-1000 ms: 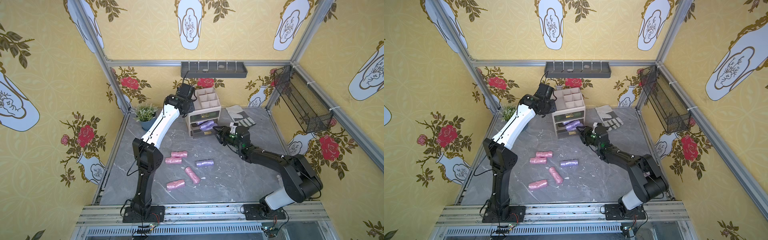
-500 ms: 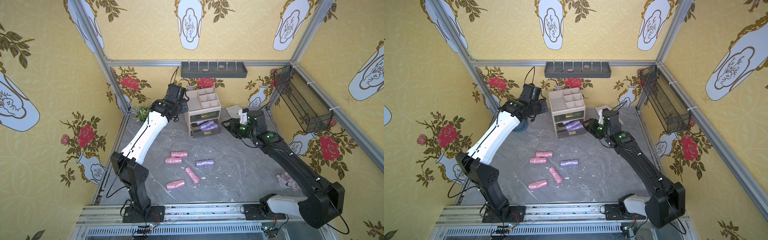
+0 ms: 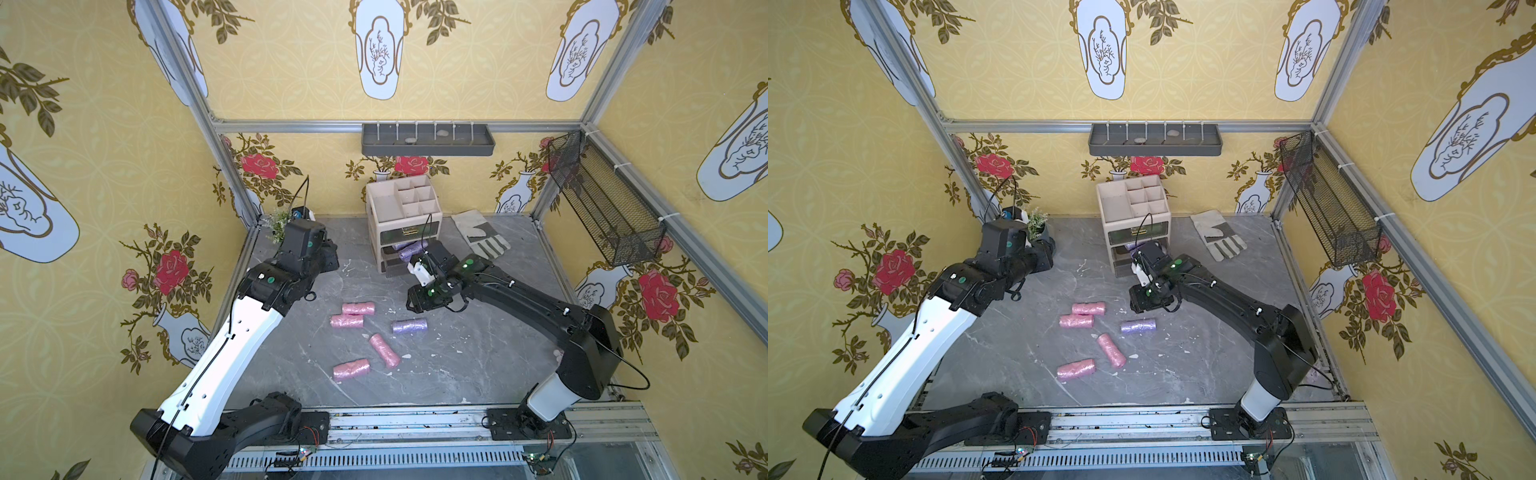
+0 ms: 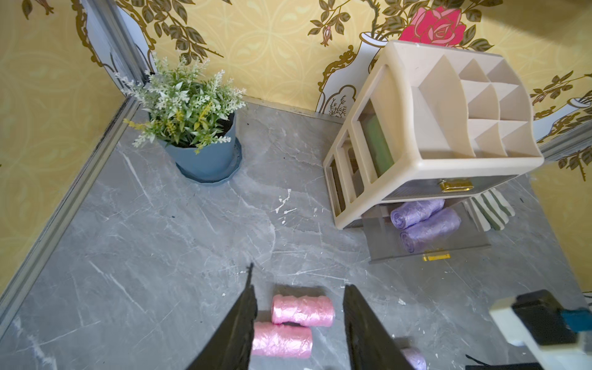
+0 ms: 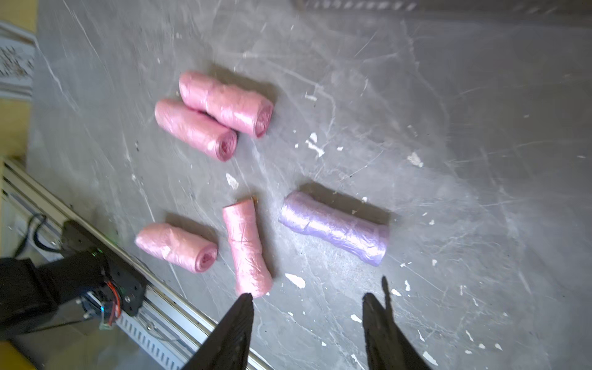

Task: Sort the rolls of trash bags by color and place them into the drawer
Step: Pick up the roll of trash bags from the center of the board.

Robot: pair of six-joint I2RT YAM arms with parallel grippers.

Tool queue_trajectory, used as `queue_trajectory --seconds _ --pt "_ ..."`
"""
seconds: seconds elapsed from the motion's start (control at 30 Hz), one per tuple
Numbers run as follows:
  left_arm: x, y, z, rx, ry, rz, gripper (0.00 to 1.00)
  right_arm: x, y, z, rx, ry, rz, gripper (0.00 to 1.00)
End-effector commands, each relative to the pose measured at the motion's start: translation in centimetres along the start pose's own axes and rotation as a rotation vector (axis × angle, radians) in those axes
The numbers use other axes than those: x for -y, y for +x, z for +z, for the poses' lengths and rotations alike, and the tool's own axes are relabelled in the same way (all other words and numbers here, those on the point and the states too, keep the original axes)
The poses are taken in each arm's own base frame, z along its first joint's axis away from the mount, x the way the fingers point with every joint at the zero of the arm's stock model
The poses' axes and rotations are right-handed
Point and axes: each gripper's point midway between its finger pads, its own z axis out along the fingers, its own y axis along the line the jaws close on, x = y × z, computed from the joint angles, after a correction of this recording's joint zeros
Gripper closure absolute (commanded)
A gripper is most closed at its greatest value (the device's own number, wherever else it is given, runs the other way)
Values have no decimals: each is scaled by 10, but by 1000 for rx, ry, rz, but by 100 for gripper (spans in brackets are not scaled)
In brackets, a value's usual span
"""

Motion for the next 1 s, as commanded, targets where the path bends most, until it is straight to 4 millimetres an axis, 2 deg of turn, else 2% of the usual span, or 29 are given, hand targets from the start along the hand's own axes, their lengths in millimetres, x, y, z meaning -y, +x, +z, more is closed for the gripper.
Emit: queue_trajectory --seconds 0.0,0.17,0.3,0.57,0.8,0.97 --pt "-13 15 -2 -21 -30 21 54 2 16 21 -65 38 -141 38" --pt "-25 39 1 -68 -58 34 54 3 34 50 -133 69 -259 30" --pt "-31 48 1 -79 -71 32 54 8 40 61 -149 76 -312 27" --pt "-32 57 7 -102 -74 37 54 22 36 73 -132 137 -437 21" --pt "-30 58 9 -108 -63 31 54 33 30 81 -107 186 -524 20" --pt "-30 58 10 -109 -63 33 54 37 39 92 -134 178 -536 20"
